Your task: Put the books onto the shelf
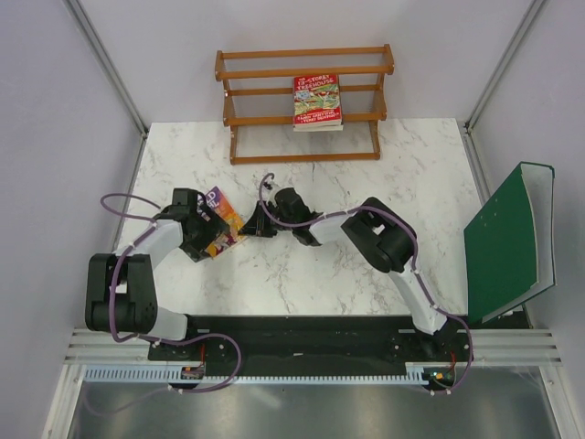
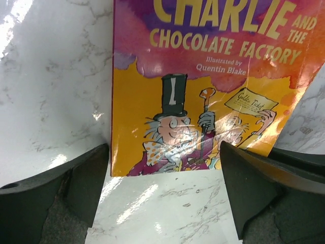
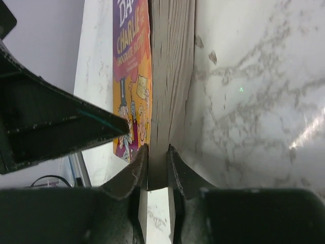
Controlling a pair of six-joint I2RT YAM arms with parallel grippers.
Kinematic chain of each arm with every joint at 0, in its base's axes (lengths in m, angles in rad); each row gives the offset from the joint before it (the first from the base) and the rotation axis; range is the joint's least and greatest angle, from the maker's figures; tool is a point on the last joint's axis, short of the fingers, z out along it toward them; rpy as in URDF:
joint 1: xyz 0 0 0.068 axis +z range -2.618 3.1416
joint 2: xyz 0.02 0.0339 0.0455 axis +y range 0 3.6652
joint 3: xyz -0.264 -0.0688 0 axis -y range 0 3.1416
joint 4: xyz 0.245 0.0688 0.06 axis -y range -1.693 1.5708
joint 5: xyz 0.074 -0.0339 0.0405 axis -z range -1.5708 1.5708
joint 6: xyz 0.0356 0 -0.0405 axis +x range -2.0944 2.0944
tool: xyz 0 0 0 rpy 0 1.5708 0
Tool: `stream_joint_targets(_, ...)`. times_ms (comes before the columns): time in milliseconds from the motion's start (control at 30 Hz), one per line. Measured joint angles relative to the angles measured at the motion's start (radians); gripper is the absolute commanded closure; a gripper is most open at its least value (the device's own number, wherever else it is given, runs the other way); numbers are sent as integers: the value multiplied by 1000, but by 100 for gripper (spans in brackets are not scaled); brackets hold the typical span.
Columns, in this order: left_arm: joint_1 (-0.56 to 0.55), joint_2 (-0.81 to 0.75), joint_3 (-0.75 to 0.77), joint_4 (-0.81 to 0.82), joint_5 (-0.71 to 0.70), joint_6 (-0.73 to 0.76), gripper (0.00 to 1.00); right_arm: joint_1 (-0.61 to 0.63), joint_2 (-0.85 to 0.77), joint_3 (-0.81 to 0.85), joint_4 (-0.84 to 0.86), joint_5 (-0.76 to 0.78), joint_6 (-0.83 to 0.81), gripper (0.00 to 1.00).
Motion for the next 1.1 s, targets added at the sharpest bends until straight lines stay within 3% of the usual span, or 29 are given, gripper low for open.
stream_joint_targets(167,0,-35,-3,-3,37,52,4,-13,-101,-145,38,1,20,88)
stream_joint_targets(433,0,-330,-43,73,201,143,4,-119,-427,-401,36,0,37,88)
stream_joint_targets(567,-1,-436,-178,274,326,123,5,-175,-603,-478,51,6,45,87)
stream_joint_targets(767,-43,-419,-443,681,459,-61,6,-190,-735,-579,132,-27,100,87)
stream_joint_targets(933,-129,-420,-473,841,441,-117,7,-199,-789,-664,156,-26,141,87)
stream_joint_targets(1100,-172,-443,-465,903,429,-133,9,-203,-834,-688,168,-14,149,87)
